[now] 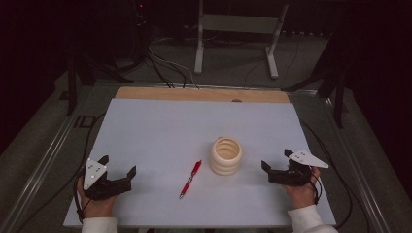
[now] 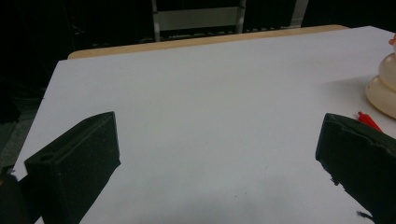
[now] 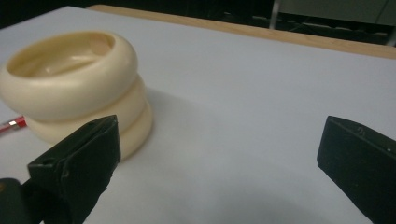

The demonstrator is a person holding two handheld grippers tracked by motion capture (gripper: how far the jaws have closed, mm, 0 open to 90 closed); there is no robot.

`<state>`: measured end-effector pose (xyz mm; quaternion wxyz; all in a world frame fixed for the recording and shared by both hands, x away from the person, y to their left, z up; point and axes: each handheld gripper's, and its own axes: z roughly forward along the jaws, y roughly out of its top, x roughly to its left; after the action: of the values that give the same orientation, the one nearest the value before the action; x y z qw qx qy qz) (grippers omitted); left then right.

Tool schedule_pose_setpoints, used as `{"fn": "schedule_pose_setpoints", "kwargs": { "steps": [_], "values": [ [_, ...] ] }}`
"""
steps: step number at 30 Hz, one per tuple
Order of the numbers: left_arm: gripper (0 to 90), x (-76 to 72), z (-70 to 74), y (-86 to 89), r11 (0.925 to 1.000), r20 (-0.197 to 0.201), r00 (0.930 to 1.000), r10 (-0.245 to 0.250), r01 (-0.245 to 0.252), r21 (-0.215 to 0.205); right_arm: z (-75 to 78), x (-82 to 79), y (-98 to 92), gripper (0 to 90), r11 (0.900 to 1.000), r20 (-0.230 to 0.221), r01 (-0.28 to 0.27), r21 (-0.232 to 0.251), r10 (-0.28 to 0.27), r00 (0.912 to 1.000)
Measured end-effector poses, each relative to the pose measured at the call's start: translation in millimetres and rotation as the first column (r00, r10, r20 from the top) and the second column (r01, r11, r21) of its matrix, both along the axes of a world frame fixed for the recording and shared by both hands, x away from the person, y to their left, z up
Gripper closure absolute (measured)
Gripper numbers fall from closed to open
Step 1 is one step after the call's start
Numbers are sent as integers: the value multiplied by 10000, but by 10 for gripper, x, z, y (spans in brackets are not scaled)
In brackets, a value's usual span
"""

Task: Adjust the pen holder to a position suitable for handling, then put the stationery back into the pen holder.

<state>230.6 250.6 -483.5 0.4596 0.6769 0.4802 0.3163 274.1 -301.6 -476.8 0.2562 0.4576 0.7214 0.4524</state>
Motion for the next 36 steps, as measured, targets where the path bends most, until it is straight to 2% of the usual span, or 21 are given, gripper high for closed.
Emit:
{"fn": "schedule_pose_setpoints", "kwargs": {
  "steps": [3, 9, 23, 33, 36],
  "values": [
    [3, -6, 5, 0, 10000, 10, 10000, -17, 17, 1, -31, -42, -45, 0, 9996, -14, 140, 229, -139, 9999],
    [3, -4, 10, -10, 10000, 26, 10000, -73, 73, -17, -88, -79, -92, 0, 9992, -112, 337, 230, -334, 9994],
    [3, 2, 56, -75, 9996, 36, 9996, -294, 294, 18, -102, -104, -151, 0, 9980, -117, 584, 247, -582, 9982],
    [7, 13, 189, -276, 9941, 49, 9944, -1054, 1055, -272, -107, -115, -185, 0, 9968, -123, 721, 353, -717, 9973],
    [10, 24, 206, -407, 9876, -58, 9885, -1509, 1505, -447, -109, -113, -185, 0, 9969, -134, 701, 357, -696, 9975]
  ]
}}
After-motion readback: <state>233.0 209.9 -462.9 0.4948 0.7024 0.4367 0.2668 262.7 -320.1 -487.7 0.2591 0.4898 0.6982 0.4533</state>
